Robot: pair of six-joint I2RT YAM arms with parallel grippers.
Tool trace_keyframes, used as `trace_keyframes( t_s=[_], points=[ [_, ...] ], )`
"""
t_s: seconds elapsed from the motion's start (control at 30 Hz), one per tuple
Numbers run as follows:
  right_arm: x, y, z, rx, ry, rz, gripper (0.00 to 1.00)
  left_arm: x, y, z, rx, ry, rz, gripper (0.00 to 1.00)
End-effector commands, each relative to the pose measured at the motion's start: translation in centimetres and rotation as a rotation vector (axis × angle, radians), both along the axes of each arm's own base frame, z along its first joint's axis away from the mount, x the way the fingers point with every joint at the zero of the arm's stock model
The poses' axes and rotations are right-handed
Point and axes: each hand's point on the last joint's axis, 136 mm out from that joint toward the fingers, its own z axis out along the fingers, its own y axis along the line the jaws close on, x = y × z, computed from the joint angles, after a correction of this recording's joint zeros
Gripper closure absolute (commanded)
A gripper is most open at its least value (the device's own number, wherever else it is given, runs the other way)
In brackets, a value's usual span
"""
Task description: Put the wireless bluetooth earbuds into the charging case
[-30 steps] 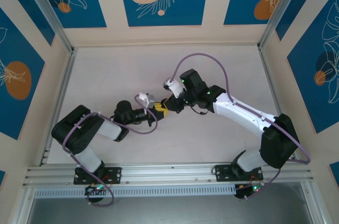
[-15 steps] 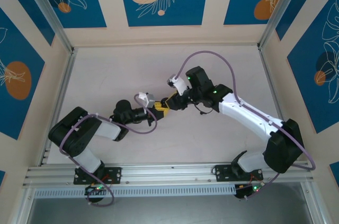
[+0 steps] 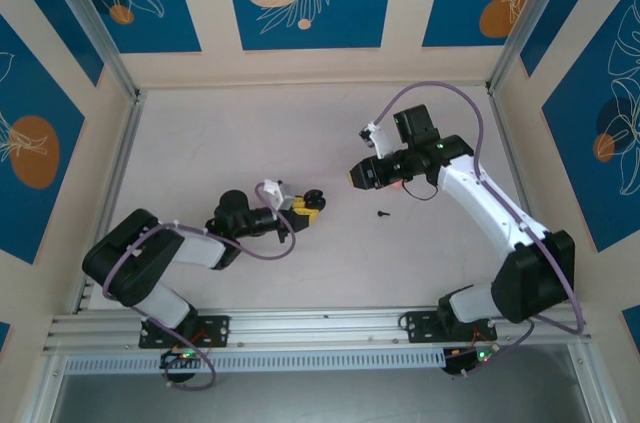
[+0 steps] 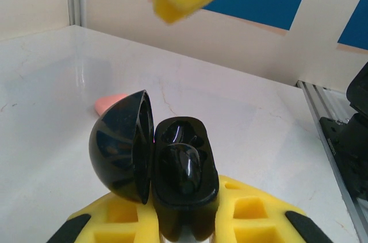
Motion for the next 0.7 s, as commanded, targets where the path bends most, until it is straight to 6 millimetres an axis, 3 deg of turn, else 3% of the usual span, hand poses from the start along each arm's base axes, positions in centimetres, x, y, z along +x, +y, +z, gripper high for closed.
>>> trace_keyframes(
  t_s=[0.0,0.37,0.67],
  points=[
    [-2.0,-3.0,-3.8,-0.171,0.201,-0.047,0.67,-0.9,0.0,-0.4,0.042,-0.034,-0.015,0.89],
    [-0.3,-8.8,-9.4,-0.512,0.268,-0.077,0.67,-1.8,0.4,-0.9,0.141,-0.056,-0.020,0.89],
    [0.9,-11.5,-11.4,-0.680,0.239,-0.048,0.65,-1.8,0.4,-1.0,0.157,-0.048,-0.004,0.89]
  ],
)
